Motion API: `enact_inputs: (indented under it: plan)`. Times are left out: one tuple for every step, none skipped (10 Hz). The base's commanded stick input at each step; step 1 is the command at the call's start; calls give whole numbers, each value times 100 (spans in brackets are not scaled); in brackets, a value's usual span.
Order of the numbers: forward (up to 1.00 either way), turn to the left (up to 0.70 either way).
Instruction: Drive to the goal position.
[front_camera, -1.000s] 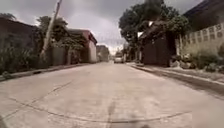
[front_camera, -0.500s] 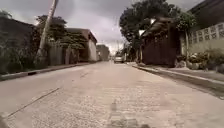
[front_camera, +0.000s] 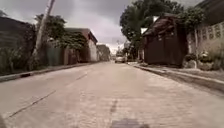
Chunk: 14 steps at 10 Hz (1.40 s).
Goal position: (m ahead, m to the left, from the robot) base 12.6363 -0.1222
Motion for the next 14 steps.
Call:
enact_inputs:
  plan:
    - [100, 0]
    - [100, 0]
    - [100, 0]
    - [100, 0]
    - [100, 0]
    - [100, 0]
    - [100, 0]
    - [100, 0]
    - [100, 0]
    - [100, 0]
    - [100, 0]
    - [100, 0]
    - [100, 0]
    - [100, 0]
